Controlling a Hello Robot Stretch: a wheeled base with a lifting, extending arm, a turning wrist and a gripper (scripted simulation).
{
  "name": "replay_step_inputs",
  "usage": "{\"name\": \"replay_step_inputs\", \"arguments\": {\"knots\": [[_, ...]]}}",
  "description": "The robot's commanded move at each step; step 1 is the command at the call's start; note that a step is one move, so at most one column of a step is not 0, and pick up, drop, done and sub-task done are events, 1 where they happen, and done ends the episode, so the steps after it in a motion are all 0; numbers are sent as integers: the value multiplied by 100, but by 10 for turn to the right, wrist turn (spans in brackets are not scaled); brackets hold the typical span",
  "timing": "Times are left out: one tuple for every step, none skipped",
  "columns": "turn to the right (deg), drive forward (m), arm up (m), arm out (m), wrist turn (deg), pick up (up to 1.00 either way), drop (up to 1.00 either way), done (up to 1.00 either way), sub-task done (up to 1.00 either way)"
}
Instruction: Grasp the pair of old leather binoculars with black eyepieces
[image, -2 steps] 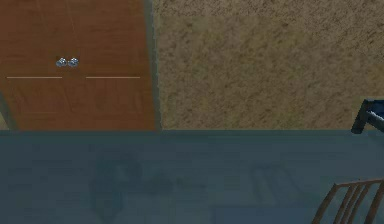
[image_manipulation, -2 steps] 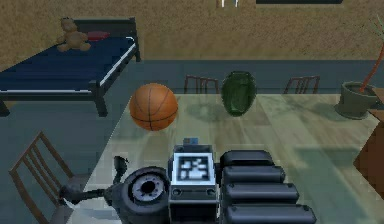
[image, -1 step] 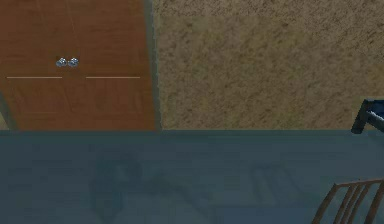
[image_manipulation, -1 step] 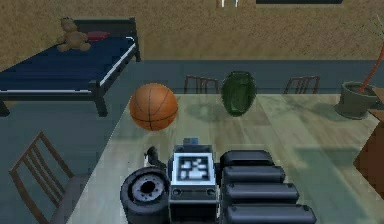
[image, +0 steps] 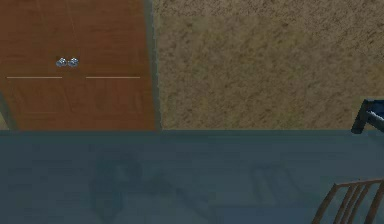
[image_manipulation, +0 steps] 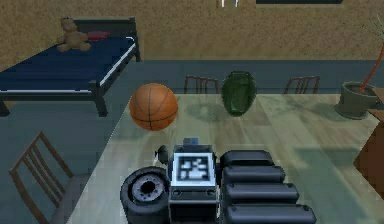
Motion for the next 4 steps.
{"name": "replay_step_inputs", "arguments": {"knots": [[0, 0, -30, 0, 0, 0, 0, 0, 0], [0, 0, 0, 0, 0, 100, 0, 0, 0], [0, 0, 10, 0, 0, 0, 0, 0, 0], [0, 0, 0, 0, 0, 0, 0, 100, 0]]}}
